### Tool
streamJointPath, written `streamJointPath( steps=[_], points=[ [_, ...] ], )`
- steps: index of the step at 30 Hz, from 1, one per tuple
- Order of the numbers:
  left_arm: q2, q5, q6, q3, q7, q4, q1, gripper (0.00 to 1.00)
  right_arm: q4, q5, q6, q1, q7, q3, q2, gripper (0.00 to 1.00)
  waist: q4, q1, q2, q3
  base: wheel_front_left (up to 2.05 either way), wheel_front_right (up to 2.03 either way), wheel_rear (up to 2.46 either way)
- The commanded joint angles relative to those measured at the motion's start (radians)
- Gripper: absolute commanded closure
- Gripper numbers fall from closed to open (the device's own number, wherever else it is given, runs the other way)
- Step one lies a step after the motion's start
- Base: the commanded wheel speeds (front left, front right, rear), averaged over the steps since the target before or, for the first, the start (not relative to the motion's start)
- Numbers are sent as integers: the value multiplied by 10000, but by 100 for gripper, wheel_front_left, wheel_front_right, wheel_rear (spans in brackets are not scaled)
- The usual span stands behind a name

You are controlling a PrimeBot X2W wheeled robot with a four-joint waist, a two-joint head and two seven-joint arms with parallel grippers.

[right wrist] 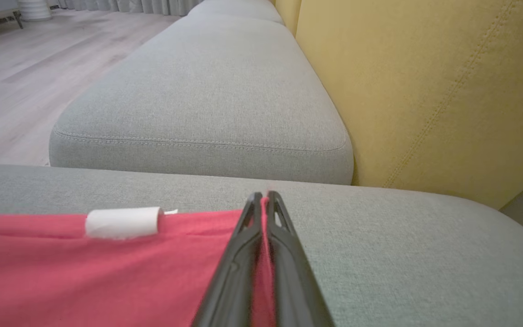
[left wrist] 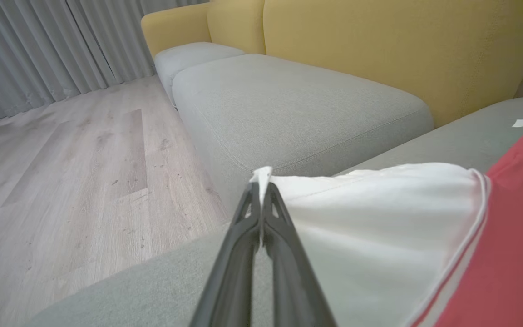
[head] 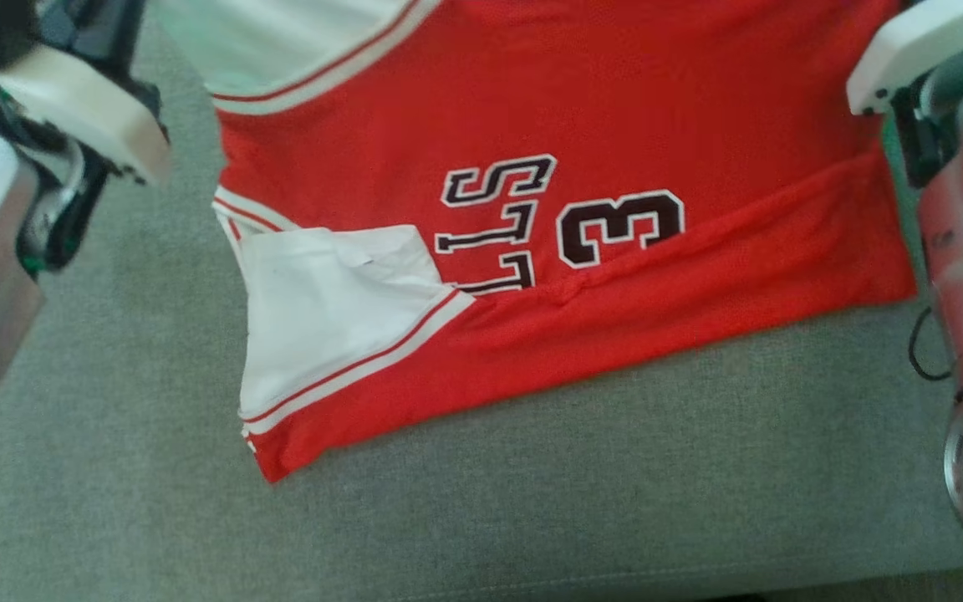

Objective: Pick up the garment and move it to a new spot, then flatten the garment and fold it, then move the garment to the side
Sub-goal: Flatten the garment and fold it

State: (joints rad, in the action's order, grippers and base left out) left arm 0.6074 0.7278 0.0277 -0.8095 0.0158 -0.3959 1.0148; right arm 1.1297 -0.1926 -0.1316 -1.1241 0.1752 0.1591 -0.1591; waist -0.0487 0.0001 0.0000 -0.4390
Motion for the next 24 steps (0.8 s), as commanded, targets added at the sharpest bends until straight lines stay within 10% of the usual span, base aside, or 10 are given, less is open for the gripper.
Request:
streamJointPath(
  steps=[1,24],
  points=[
    [369,-114,-42,534,111,-76,700,100,-180,156,9,-500,132,-254,191,100,-51,-1,0,-50,0,0,0],
    [-776,-1477,-924,-108,2387,-3449,1829,100,597,2263,9,-386,816,-1971,-399,100,164,-1,0,409,0,0,0]
  ],
)
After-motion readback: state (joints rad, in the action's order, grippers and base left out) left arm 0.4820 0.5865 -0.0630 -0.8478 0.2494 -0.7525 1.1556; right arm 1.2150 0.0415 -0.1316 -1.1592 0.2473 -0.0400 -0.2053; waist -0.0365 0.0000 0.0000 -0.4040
